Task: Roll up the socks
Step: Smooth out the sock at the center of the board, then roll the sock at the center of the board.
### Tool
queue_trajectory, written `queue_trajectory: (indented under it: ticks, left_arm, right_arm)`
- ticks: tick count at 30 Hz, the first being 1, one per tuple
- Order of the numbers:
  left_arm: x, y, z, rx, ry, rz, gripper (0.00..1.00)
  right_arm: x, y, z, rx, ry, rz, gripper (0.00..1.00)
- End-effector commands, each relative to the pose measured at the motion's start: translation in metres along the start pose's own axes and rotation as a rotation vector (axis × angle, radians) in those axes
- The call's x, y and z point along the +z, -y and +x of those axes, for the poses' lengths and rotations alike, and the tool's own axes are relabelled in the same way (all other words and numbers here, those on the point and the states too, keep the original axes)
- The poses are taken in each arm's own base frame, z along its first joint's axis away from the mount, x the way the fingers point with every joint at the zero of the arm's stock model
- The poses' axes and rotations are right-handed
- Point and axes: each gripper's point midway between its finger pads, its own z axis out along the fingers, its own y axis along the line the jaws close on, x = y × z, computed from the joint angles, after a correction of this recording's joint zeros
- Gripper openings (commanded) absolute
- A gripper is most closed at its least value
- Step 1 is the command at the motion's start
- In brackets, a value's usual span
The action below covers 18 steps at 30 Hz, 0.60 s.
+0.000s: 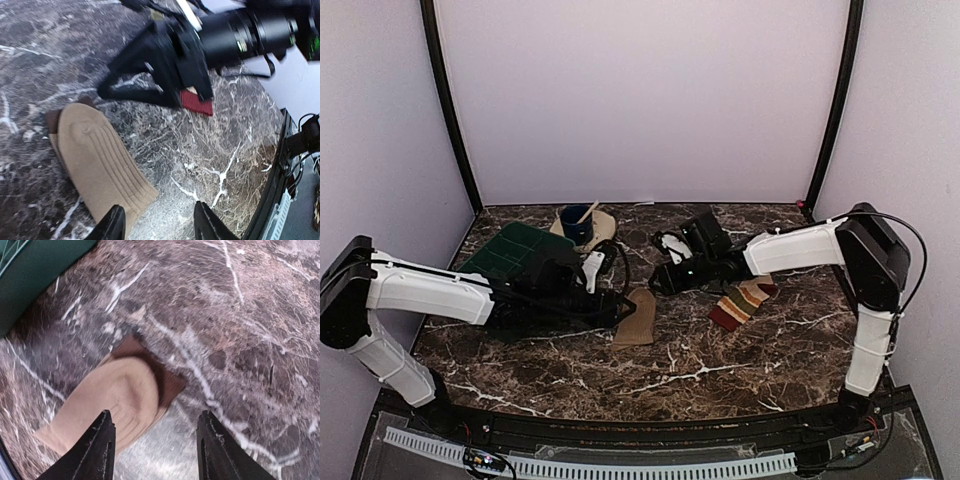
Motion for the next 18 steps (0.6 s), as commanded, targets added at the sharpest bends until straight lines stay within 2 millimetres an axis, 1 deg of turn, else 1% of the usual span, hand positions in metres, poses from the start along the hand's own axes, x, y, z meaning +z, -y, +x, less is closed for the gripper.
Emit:
queue_trajectory:
  ticks: [1, 2, 3, 4, 5, 9, 11, 13, 18]
  left_arm:
    - [-0.027, -0.026, -0.001, -0.045, 0.069, -0.125, 0.52]
    - [-0.031, -0.034, 0.001, -0.063, 0.076, -0.155, 0.53]
    - [-0.035, -0.042, 0.004, -0.085, 0.081, -0.180, 0.54]
    - [-0.038, -0.050, 0.010, -0.111, 0.078, -0.202, 0.54]
    - [-0.042, -0.057, 0.012, -0.135, 0.086, -0.221, 0.54]
    - [-0.052, -0.077, 0.016, -0.202, 0.096, -0.283, 0.54]
    - [-0.055, -0.083, 0.017, -0.220, 0.097, -0.294, 0.54]
    - [-0.057, -0.087, 0.018, -0.237, 0.097, -0.298, 0.54]
    - [-0.056, -0.091, 0.022, -0.269, 0.088, -0.288, 0.55]
  right_arm:
    - [-0.020, -0.010, 0.010, -0.191, 0.011, 0.149, 0.53]
    - [-0.024, -0.016, 0.010, -0.232, 0.017, 0.172, 0.53]
    - [-0.025, -0.019, 0.021, -0.273, -0.004, 0.192, 0.54]
    - [-0.028, -0.022, 0.027, -0.313, -0.010, 0.216, 0.54]
    - [-0.029, -0.033, 0.034, -0.364, -0.016, 0.224, 0.55]
    - [-0.038, -0.062, 0.048, -0.528, -0.010, 0.259, 0.57]
    - [-0.040, -0.077, 0.056, -0.618, -0.014, 0.272, 0.59]
    - [-0.038, -0.086, 0.066, -0.693, -0.040, 0.289, 0.60]
    - [-0.024, -0.098, 0.092, -0.842, -0.134, 0.320, 0.61]
